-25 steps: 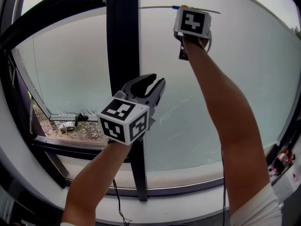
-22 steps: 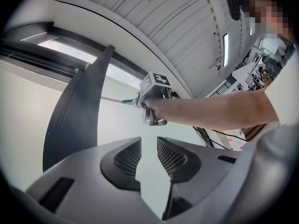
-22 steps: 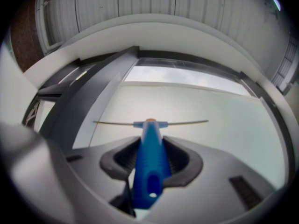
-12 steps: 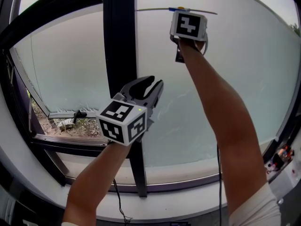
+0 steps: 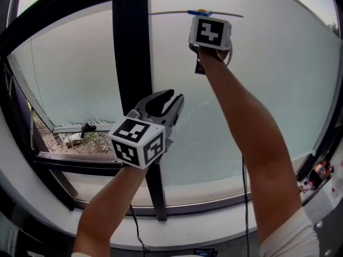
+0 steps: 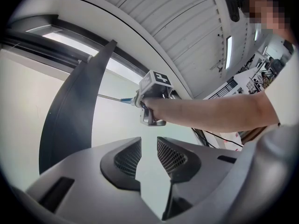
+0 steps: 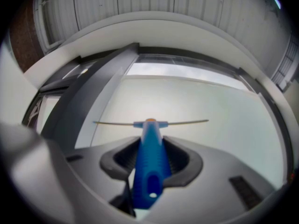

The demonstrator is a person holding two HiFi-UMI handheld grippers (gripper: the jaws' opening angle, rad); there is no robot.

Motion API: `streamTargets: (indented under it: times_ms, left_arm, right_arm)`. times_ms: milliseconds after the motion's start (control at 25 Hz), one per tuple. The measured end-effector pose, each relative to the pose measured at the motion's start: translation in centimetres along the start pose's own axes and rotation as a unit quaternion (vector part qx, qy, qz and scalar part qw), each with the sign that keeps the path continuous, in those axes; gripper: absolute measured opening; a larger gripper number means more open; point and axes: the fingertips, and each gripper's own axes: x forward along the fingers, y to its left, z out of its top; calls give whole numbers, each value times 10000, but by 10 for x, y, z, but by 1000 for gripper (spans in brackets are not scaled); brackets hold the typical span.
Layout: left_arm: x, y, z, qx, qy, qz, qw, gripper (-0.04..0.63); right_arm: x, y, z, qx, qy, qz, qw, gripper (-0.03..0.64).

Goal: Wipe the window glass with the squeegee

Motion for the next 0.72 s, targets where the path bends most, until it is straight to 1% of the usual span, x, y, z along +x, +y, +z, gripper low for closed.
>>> streamTargets:
  times_ms: [400,520,720]
  left_arm:
    - [-4,-13,-13,-77,83,-60,9999,129]
    - [-6,-16,-17,-139,91,-78,9998,129]
    - [-10,-20,-22,-189,110,-76,9997,129]
  right_arm:
    - [-11,-2,-21,-23,98,-26,9999,155]
    - [-12,0,-27,-25,110,34,9999,155]
    - [-18,-2,-37,-50,196,-19,9998,155]
